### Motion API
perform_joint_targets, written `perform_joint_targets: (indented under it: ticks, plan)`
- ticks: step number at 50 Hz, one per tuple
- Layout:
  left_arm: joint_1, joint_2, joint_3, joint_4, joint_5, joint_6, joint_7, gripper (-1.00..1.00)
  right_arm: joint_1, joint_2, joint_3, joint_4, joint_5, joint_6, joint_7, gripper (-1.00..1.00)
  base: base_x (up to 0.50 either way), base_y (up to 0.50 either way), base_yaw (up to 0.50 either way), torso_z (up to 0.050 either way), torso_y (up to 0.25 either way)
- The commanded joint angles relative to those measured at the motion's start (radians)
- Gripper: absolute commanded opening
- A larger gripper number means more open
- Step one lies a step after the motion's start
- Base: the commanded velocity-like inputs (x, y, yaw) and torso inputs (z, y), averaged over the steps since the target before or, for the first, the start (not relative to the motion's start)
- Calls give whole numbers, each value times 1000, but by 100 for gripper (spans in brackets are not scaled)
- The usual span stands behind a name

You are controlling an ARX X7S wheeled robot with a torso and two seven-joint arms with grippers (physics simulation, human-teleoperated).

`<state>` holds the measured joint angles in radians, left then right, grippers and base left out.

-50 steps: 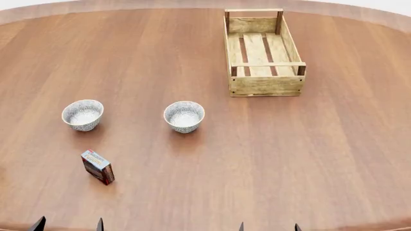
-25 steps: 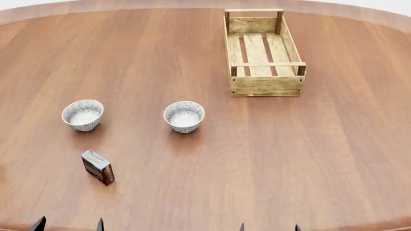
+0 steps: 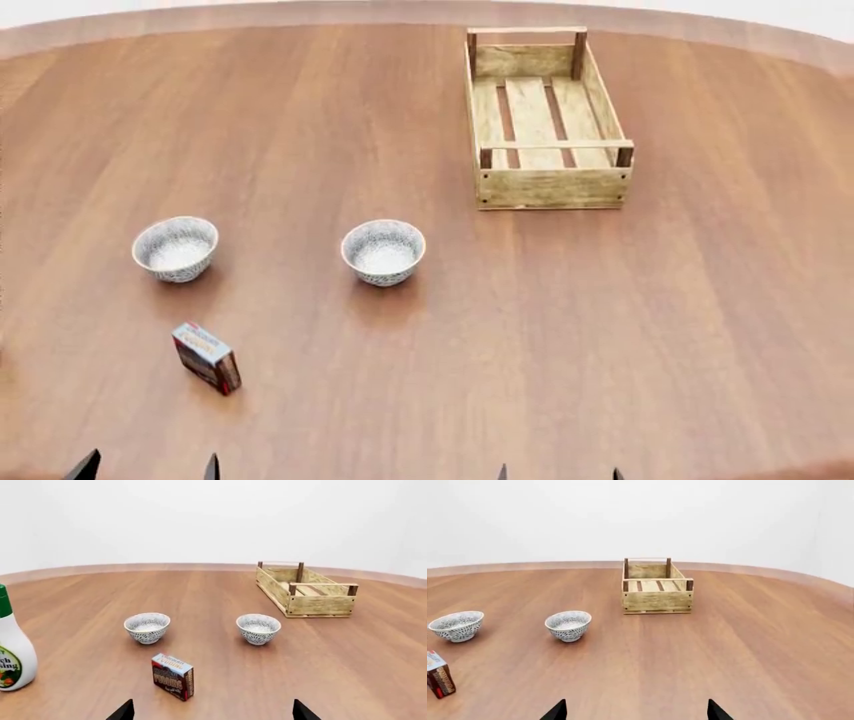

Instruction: Stack the right bowl on the left bowl and place them in the tray.

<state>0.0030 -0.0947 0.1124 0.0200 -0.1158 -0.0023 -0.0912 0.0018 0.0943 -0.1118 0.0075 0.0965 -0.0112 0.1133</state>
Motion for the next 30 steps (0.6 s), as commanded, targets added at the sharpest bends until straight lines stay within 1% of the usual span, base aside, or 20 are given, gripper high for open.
perform_joint_targets:
  ticks: [1, 27, 30]
  plan:
    - [2, 5, -7, 6, 6, 3, 10, 100, -1, -5, 5, 1, -7, -5, -7, 100, 0, 0, 0, 50, -6]
    - [1, -22, 24, 12, -24, 8, -19, 100, 3, 22, -28, -1, 17, -9, 22, 100, 0, 0, 0, 50, -6]
    - [1, -23, 25, 15, -9, 12, -39, 100, 2, 25, -30, -5, 20, -8, 25, 100, 0, 0, 0, 50, -6]
